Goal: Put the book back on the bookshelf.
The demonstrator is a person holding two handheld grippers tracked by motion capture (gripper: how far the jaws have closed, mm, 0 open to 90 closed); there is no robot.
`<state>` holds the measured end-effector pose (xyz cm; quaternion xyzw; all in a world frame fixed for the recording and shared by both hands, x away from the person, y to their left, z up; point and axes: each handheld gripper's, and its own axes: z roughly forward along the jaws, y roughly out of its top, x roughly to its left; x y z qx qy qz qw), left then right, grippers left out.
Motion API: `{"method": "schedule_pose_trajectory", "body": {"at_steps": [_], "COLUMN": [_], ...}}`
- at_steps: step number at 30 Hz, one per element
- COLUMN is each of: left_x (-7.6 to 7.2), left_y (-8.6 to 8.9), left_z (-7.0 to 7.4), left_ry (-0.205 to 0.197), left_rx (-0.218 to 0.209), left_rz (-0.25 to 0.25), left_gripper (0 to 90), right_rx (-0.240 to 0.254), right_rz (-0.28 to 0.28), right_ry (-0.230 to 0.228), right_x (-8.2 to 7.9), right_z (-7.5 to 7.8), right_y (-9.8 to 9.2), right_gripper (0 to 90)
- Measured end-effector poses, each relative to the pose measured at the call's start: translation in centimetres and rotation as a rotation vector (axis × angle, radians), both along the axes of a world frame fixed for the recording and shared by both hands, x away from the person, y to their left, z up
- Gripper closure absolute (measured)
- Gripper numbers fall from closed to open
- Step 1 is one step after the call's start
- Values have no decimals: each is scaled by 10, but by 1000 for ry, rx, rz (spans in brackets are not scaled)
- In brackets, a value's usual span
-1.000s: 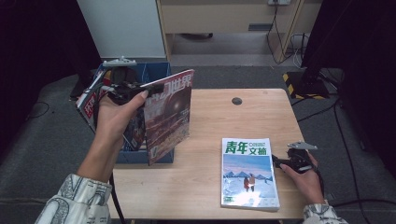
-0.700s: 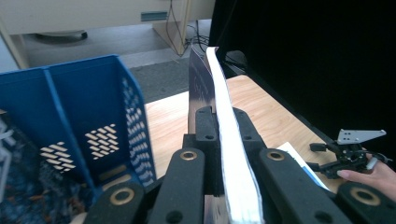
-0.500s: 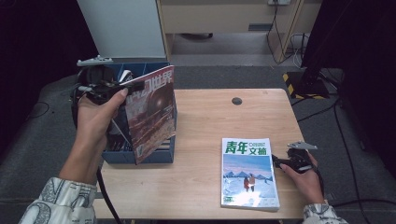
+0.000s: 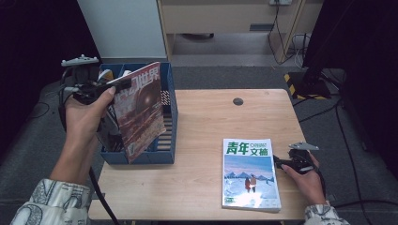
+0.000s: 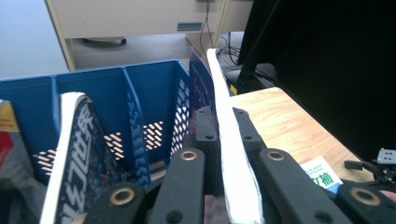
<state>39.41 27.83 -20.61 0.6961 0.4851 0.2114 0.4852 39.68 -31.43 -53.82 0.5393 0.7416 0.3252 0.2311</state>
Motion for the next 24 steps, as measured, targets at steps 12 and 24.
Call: {"method": "schedule_pose_trajectory", "body": {"at_steps": [12,24], "left_x": [-1,3], "left_y": [19,34], "left_z": [1,-2], "left_ry": [6,1], "left_rx": [-5,5], "left_rz": [61,139], "left_gripper": [837,837], "right_rx": [-1,-1], "right_rz": [0,0], "right_ry": [2,2], "right_x": [0,0], "right_z": [0,0], "right_y": [0,0], "right_gripper": [145,145]}}
